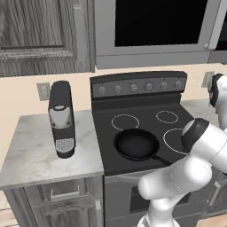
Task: Pick up the butter stick and place it in the pan. Then turn on the burner for the pan.
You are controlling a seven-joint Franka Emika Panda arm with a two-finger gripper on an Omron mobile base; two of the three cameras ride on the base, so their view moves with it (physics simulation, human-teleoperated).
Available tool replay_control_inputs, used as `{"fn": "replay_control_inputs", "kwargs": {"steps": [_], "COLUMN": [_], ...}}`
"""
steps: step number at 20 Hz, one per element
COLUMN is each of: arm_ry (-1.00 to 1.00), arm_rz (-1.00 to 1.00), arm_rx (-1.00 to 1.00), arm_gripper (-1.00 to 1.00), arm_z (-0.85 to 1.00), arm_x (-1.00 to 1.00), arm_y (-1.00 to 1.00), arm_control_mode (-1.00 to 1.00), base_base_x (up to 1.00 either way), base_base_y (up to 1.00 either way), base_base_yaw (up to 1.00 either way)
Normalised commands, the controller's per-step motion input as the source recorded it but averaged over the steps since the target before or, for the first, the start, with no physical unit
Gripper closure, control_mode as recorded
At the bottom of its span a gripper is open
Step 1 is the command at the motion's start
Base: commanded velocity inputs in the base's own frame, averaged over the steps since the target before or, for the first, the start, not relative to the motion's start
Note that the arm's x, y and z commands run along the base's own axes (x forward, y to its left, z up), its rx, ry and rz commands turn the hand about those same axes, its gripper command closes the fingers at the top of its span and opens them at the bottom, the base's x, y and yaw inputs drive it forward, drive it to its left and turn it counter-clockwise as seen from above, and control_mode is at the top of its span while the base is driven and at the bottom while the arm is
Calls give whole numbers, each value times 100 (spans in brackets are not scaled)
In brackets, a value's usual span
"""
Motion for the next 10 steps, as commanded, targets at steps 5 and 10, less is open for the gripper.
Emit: {"fn": "replay_control_inputs", "kwargs": {"steps": [5, 10], "arm_ry": [1, 1], "arm_rz": [-20, -15], "arm_rx": [0, 0], "arm_gripper": [-100, -100], "arm_z": [-6, -1], "arm_x": [0, 1], "arm_y": [-35, -38], "arm_control_mode": [-100, -100], "base_base_x": [0, 0], "base_base_y": [0, 0], "base_base_yaw": [0, 0]}}
